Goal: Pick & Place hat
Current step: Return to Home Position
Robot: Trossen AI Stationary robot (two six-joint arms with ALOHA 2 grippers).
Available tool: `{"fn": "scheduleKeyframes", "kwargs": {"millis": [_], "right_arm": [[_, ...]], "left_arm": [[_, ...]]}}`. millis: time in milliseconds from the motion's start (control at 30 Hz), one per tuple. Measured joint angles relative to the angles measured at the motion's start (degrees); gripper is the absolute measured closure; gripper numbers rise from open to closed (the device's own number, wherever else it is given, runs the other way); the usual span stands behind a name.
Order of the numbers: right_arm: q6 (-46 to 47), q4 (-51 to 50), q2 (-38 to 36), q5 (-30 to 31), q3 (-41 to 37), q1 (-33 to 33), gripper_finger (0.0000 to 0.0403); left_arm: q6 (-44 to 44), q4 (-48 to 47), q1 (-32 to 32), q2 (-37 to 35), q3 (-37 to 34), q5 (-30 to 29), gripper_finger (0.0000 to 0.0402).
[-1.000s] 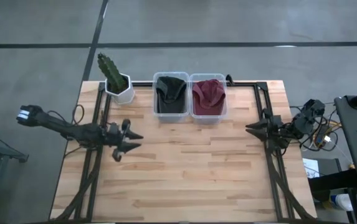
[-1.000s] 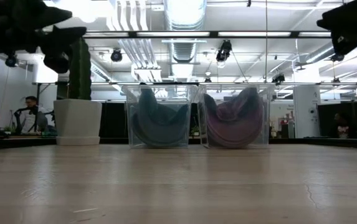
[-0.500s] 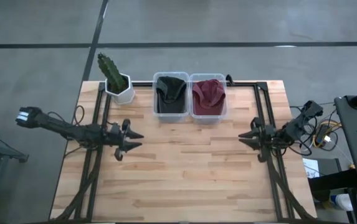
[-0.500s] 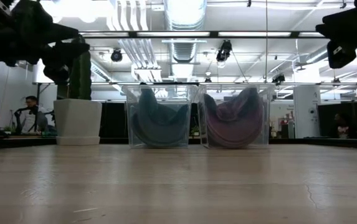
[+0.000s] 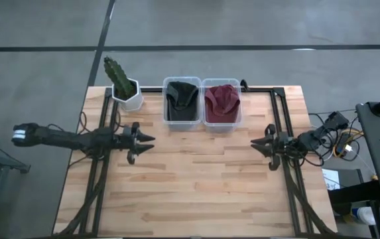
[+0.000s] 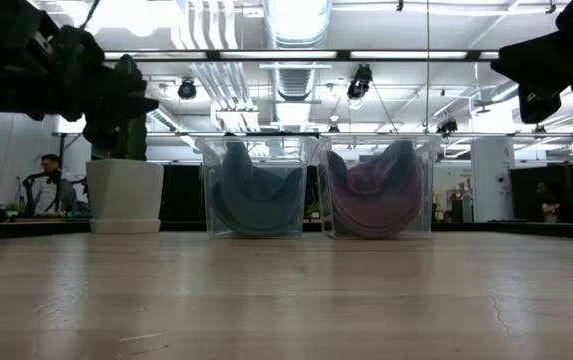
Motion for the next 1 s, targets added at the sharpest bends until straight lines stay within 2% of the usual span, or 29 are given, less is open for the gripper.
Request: {"fn": "scheduleKeyframes", "kwargs": {"millis": [133,233,567,800,1000], "right_arm": [[2.5,-1.7,0.0,-8.1,0.0,-2.4,0.0321],[3.8,-3.2,0.1,-12.7,0.0,-3.2,0.0321],[1.2,-3.2,0.1,-12.8,0.0,-5.6,0.0335],[1.5,-3.2,0.1,-12.9,0.0,-6.0,0.0326],[1.9,-3.2,0.1,-12.9,0.0,-6.0,0.0319]], "left_arm": [[-1.1,-1.0,4.1,0.2,0.0,5.9,0.0241],[-1.0,-1.0,5.3,0.1,0.0,6.8,0.0241],[1.2,-1.8,5.7,0.8,-0.1,6.9,0.0241],[2.7,0.9,5.7,0.8,-0.1,7.0,0.0241],[6.4,4.4,5.7,-1.4,-0.1,10.9,0.0241]]}}
